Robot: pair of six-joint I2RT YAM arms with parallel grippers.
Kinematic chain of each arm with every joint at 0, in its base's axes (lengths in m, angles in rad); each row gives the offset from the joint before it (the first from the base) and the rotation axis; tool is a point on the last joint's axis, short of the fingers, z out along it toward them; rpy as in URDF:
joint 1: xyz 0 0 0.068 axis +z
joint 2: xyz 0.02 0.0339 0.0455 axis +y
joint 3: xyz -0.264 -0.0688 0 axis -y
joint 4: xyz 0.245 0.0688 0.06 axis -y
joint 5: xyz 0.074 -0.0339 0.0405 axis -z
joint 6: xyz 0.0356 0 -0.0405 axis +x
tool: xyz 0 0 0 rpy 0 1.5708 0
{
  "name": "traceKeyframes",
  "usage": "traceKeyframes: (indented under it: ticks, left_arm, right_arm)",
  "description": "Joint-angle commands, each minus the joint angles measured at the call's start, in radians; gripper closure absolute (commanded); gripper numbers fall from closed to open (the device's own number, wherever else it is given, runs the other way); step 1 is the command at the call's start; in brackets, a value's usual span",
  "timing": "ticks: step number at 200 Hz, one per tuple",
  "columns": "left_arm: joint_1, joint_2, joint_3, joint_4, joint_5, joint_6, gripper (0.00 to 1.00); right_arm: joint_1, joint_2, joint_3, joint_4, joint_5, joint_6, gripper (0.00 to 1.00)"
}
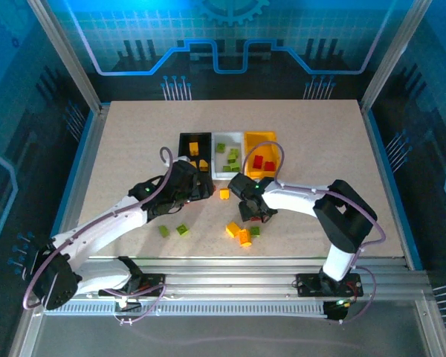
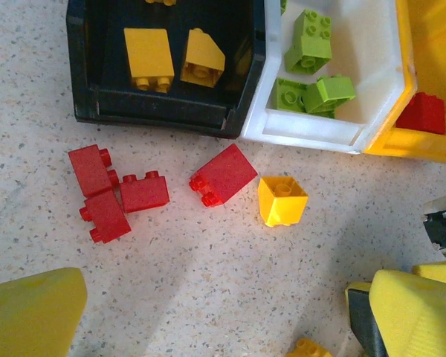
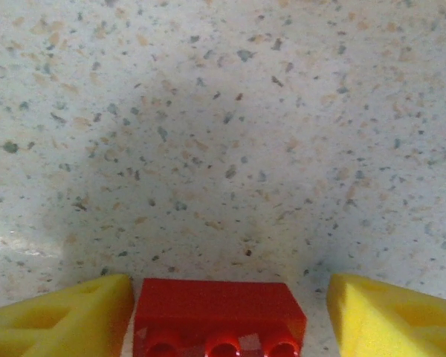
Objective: Sort the legos into containers by color
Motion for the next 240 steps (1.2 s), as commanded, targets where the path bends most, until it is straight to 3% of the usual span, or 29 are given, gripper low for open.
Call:
traceKeyframes:
  ticks: [1,47,89,113,138,209,221,240]
  left_arm:
    - [0.012,-0.034,-0.022,-0.025,-0.026,-0.009,0.01]
    - [0.033,-0.071,-0.049,-0.035,-0.022,-0.02,0.01]
    - [0.037,-0.08,-0.081,-0.043,-0.019,-0.036,0.01]
    - [0.036,-0.08,-0.106,-0.037,-0.001,-0.043,0.01]
    - [0.037,-0.081,-0.127,-0.028,0.019,-0.048,0.01]
    - [0.033,-0.045,-0.12,-0.021,0.09,-0.022,0.01]
    - [0.032,-0.035,-0.116,-0.018,0.107,-0.014,0.01]
    - [0.025,-0.012,-0.105,-0.017,0.13,0.008,0.01]
  right_arm:
    - [-0.011,0.007,-0.051,-0.007,-0.033,0.04,0.37]
    - [-0.029,-0.096,-0.082,0.029,-0.021,0.042,0.51]
    - [-0.11,-0.283,-0.041,0.012,-0.009,-0.009,0.55]
    - [-0.18,-0.315,0.055,-0.001,-0.011,-0.063,0.55]
    - [-0.244,-0.234,0.182,0.005,-0.009,-0.1,0.55]
    - [-0.351,0.23,0.638,-0.094,0.054,-0.113,0.52]
    - [-0.364,0.275,0.686,-0.108,0.043,-0.11,0.48]
    - [-0.368,0.299,0.732,-0.107,0.017,-0.123,0.31]
